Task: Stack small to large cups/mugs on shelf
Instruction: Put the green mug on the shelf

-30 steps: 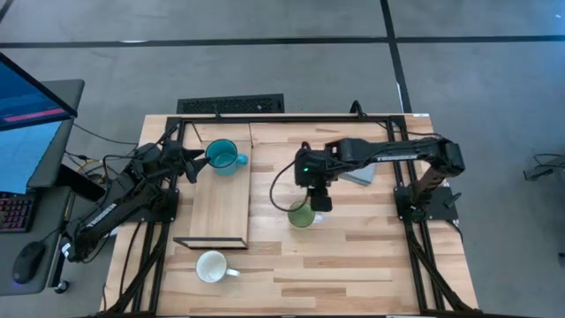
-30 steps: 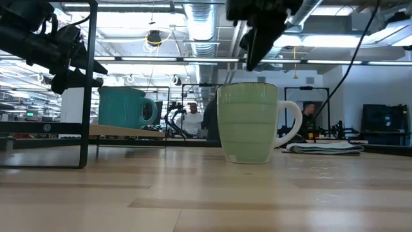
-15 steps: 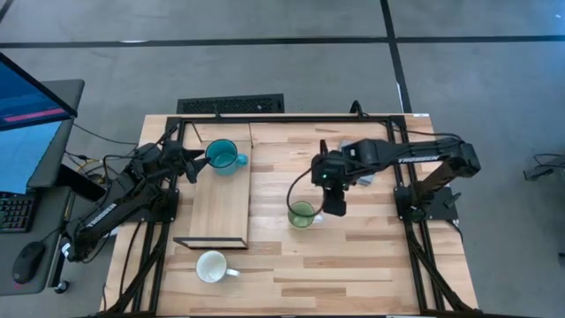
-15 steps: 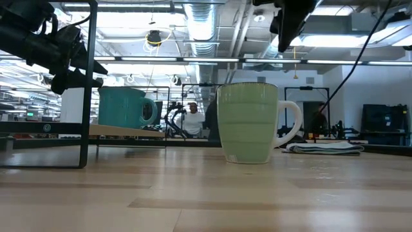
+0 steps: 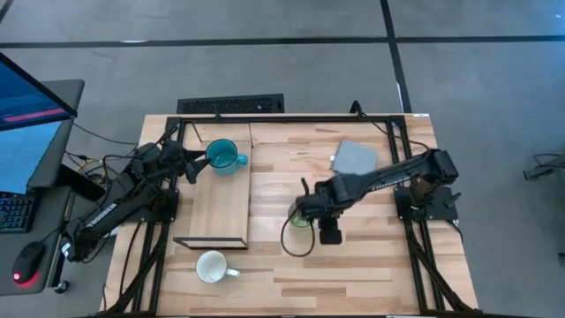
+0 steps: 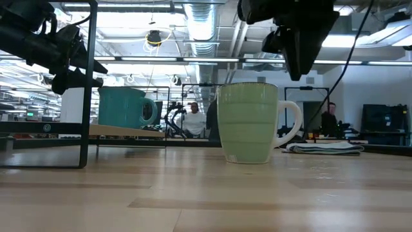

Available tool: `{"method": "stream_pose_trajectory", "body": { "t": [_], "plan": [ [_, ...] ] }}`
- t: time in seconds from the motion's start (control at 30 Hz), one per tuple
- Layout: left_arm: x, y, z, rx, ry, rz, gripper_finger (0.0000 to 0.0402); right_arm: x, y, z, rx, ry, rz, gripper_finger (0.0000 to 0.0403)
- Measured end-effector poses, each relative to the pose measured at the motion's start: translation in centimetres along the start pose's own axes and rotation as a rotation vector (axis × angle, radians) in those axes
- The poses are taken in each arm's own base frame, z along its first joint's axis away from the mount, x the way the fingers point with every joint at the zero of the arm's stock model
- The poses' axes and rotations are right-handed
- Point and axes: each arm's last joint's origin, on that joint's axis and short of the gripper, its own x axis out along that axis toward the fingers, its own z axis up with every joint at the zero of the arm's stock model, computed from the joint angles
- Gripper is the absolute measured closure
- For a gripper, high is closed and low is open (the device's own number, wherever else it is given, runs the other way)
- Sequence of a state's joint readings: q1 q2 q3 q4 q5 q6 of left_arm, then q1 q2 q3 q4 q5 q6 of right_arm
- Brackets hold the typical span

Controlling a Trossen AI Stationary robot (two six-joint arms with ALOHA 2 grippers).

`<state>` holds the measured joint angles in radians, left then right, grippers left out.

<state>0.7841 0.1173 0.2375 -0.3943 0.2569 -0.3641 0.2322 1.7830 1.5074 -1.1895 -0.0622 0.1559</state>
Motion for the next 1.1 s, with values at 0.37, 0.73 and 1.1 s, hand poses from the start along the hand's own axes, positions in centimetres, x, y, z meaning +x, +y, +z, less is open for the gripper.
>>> {"method": "stream_pose_trajectory", "body": {
  "t": [0.37, 0.73, 1.1],
  "plan": [
    [0.0, 0.0, 0.0, -0.008, 0.001, -0.002, 0.0154, 1.2, -0.2, 0.8, 0.170, -0.007, -0.018, 0.0264],
    [0.0, 0.0, 0.0, -0.008, 0.002, -0.004, 0.0154, 1.6, -0.3, 0.5, 0.161, 0.021, -0.025, 0.0264],
    [0.0, 0.0, 0.0, -0.008, 0.002, -0.004, 0.0154, 2.6, -0.7, 0.1, 0.157, 0.000, -0.010, 0.0263]
  ]
}}
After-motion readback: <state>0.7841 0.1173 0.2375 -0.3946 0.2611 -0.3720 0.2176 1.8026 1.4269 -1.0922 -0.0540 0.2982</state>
